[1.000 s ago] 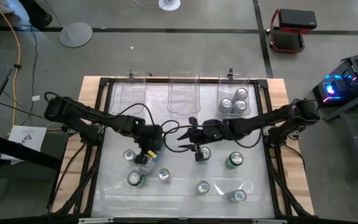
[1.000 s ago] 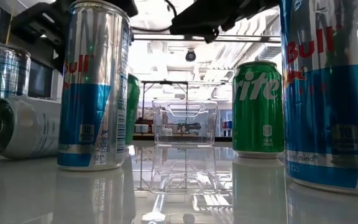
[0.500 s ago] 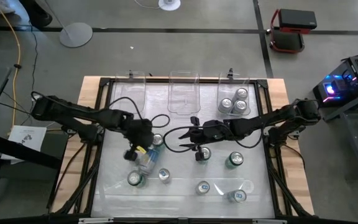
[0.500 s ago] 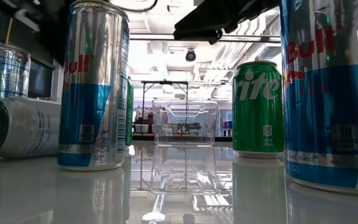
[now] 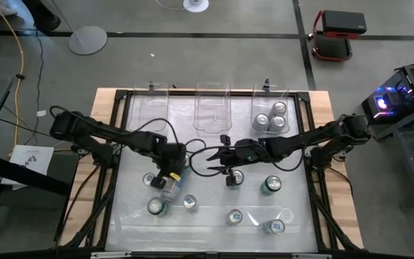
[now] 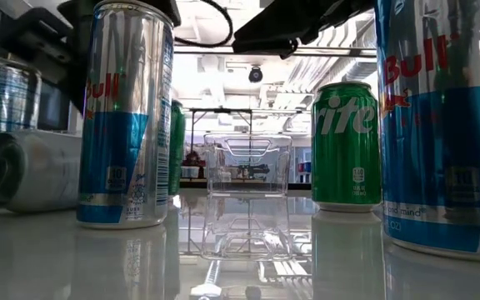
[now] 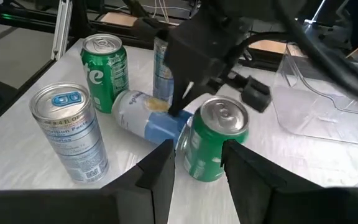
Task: Sort soda cans
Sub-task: Put the blue-white soda can into the right transparent bin, then move the top right green soda can to the middle of the table
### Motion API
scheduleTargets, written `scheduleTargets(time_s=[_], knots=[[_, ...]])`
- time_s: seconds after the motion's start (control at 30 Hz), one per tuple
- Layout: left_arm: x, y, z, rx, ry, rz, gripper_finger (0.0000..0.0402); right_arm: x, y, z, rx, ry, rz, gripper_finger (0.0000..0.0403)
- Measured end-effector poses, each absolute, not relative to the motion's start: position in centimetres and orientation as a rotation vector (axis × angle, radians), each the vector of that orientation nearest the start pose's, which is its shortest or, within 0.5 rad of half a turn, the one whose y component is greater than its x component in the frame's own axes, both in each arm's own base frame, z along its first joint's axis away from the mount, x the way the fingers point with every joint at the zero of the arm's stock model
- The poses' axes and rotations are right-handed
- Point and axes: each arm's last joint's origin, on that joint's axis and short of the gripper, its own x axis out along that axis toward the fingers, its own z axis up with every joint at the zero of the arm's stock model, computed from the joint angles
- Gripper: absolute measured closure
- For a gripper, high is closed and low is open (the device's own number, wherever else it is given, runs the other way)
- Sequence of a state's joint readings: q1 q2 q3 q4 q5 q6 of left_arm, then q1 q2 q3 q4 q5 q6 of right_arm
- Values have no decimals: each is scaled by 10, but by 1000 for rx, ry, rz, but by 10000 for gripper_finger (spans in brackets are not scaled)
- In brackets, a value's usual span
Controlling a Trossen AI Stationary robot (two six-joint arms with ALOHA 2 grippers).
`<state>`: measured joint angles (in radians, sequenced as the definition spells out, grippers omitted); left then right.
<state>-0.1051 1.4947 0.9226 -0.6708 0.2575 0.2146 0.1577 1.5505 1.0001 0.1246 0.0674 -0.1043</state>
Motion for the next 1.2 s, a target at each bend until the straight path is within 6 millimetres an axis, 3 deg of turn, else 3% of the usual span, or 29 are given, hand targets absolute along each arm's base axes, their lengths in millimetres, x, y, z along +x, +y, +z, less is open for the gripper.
scheduleTargets(time_s=[0.43,0.57,0.73,1.0,1.2], knots=[[266,-33,251,73,967,-394,401,339,51,250,-149,428,75,274],[261,-30,257,77,971,-341,400,339,51,250,-150,428,74,274],[249,-30,252,227,1083,-345,388,339,51,250,-152,429,75,274],[243,-45,248,386,1135,-402,325,339,51,250,-149,429,74,274],[245,-41,260,402,1139,-251,266,339,51,250,-143,429,72,274]])
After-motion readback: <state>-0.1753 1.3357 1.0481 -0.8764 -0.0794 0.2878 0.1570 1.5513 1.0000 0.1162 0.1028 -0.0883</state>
